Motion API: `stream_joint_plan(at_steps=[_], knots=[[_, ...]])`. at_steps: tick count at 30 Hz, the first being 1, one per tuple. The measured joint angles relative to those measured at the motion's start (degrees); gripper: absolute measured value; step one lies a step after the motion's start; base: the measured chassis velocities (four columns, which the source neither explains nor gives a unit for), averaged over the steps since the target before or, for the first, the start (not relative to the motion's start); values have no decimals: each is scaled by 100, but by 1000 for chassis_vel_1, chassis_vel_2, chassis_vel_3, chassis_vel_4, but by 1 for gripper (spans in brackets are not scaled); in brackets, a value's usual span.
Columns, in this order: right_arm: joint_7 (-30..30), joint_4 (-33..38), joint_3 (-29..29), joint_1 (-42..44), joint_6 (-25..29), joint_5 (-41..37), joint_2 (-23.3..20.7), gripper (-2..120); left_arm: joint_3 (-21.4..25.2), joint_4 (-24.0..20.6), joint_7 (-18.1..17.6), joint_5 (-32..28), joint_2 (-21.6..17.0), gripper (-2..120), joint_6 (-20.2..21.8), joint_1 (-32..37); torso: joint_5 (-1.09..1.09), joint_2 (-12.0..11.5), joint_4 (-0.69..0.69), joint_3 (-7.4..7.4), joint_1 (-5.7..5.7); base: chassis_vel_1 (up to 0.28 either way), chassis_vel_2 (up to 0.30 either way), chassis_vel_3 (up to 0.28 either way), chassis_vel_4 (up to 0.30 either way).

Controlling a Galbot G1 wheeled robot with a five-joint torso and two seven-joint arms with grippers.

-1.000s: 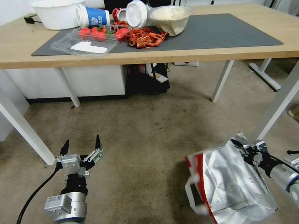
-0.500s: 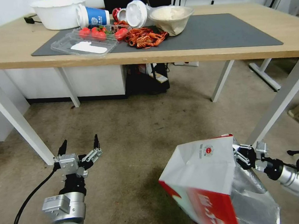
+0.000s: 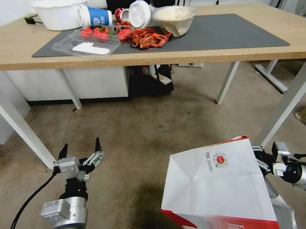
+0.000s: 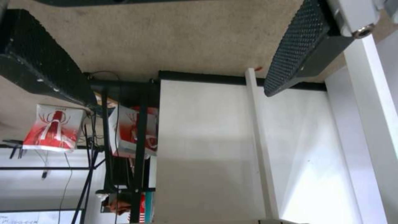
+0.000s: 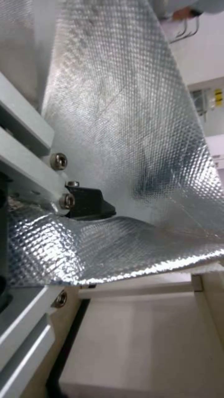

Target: Pick up the food delivery bag from the floor and place it on the table.

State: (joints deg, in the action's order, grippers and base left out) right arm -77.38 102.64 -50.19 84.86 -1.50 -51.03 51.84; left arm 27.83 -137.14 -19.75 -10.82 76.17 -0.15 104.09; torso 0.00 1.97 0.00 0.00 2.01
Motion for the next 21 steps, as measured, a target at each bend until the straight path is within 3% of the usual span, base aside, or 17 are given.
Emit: stream_joint_plan(at_steps=[21], knots=[[-563,-17,-107,-28,-471,-512,-93,0,28,-83,82,-77,26,100,-75,41,0,0,0,0,0,0,0,0,0]])
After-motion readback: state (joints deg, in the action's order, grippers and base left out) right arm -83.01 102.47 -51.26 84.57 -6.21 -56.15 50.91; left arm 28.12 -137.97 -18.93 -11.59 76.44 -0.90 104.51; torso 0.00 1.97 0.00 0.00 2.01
